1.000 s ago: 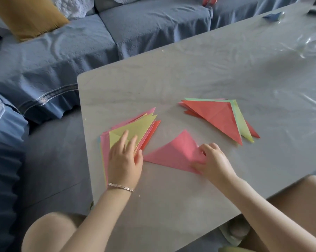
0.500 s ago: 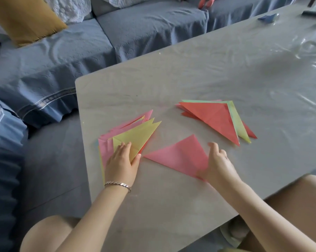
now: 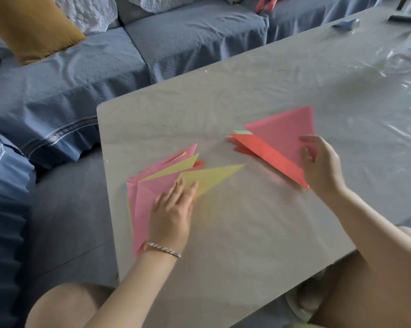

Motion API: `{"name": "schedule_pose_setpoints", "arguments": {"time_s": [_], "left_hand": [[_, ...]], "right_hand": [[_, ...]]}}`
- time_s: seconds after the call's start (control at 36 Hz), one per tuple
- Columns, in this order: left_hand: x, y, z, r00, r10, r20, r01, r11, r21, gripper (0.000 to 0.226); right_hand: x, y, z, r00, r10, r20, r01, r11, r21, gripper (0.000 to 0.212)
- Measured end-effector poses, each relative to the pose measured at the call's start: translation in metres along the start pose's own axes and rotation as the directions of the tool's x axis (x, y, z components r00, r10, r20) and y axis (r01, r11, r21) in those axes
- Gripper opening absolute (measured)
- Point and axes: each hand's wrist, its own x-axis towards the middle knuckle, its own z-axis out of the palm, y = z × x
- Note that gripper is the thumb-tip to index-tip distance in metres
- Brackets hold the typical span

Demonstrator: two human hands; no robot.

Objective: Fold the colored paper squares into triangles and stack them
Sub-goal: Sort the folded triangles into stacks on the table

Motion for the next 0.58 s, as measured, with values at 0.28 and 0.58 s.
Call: {"name": "schedule_pose_setpoints", "arguments": {"time_s": [0.28, 0.58], "left_hand": [[0.007, 0.027, 0.024, 0.921, 0.200, 0.335, -0.280, 0.937, 0.209, 0.059], [0.019, 0.044, 0.036, 0.838, 0.193, 0.510, -0.328, 0.926, 0.189, 0.068]], "right_hand": [[-0.025, 0.009, 0.000, 0.976, 0.145, 0.163, -0.105, 0.967, -0.232, 0.029], [-0.095, -0.014, 0.030, 0.890, -0.309, 0.334, 0.376, 0.913, -0.158, 0.043]]}}
